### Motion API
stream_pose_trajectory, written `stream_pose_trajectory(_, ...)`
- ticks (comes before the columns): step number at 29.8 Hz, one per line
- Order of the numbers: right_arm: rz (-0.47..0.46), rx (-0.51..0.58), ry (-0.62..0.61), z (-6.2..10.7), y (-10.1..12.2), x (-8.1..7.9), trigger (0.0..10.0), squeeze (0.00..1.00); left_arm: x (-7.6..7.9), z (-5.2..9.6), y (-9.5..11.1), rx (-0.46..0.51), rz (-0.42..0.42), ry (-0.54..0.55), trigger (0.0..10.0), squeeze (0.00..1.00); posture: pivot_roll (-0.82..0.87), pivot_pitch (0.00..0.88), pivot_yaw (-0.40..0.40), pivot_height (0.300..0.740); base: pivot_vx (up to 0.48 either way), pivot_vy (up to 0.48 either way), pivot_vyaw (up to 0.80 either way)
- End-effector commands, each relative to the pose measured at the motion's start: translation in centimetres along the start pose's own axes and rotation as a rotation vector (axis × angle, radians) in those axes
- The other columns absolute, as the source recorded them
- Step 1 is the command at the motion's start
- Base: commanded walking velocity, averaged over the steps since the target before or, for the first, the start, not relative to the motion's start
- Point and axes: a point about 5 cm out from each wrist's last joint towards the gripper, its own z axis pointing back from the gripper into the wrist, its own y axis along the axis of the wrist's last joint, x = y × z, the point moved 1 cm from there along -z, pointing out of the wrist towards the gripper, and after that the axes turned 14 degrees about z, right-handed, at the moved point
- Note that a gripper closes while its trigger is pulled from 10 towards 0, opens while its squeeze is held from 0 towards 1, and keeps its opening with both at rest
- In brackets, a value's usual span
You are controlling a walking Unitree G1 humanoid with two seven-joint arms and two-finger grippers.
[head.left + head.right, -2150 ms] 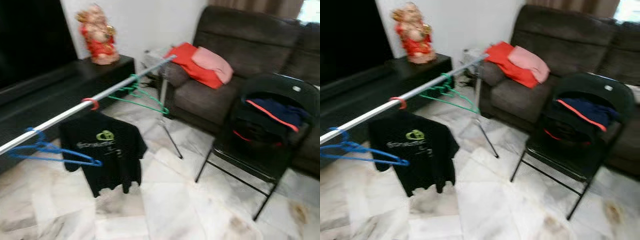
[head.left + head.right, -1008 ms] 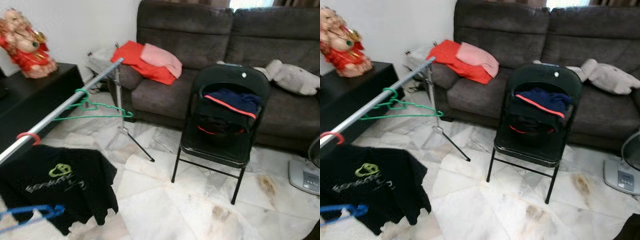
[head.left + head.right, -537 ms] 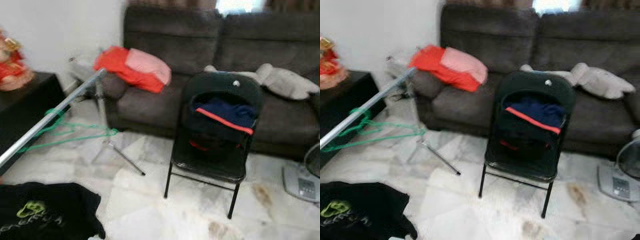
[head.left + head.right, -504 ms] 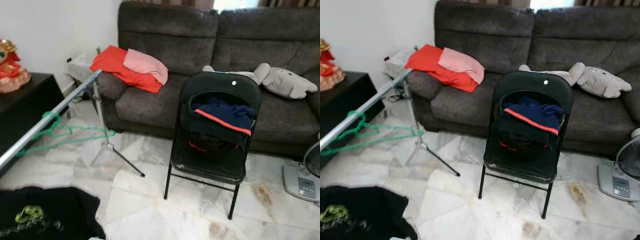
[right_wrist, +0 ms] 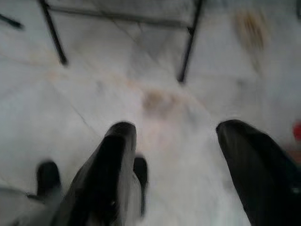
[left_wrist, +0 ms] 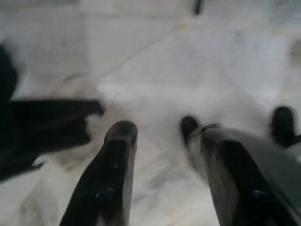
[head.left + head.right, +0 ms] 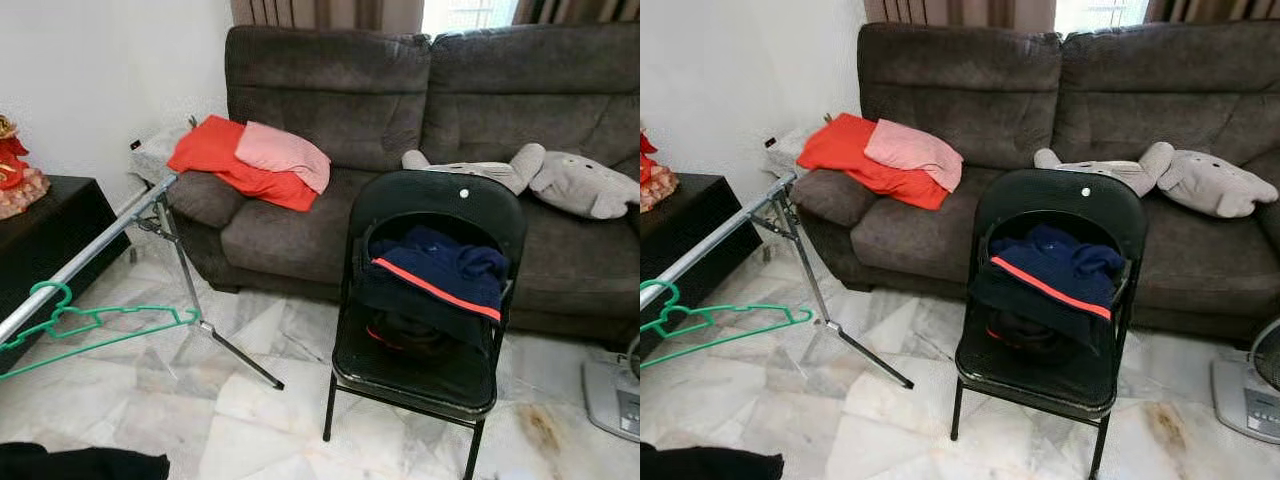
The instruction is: Hang hanger
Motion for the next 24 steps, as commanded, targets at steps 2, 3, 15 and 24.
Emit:
stream_pose_trajectory(2, -0.008, 0.033, 0.020, -0.2, 0.9, -1.2, 10.0, 0.00, -0.7, 0.1, 0.1, -0.003, -0.016, 0.015, 10.0, 0.00, -0.01, 0.007, 0.066, 0.740, 0.146, 0.000, 0.00)
stream_pose_trajectory(3, -0.009, 0.034, 0.022, -0.2, 0.9, -1.5, 10.0, 0.00, -0.7, 0.1, 0.1, -0.005, -0.018, 0.011, 10.0, 0.00, -0.01, 0.008, 0.067, 0.740, 0.000, 0.000, 0.00)
stream_pose_trajectory(15, -0.021, 0.240, -0.033, -0.8, 6.1, -2.8, 10.0, 0.00, -0.5, 0.1, 0.0, 0.001, -0.009, 0.009, 10.0, 0.00, -0.03, 0.031, 0.054, 0.740, 0.000, 0.000, 0.00)
stream_pose_trajectory(24, 0.084, 0.768, -0.274, 3.0, 12.6, 1.6, 10.0, 0.00, -0.5, 0.2, -0.6, -0.017, -0.011, 0.013, 10.0, 0.00, -0.07, 0.055, 0.043, 0.740, 0.000, 0.000, 0.00)
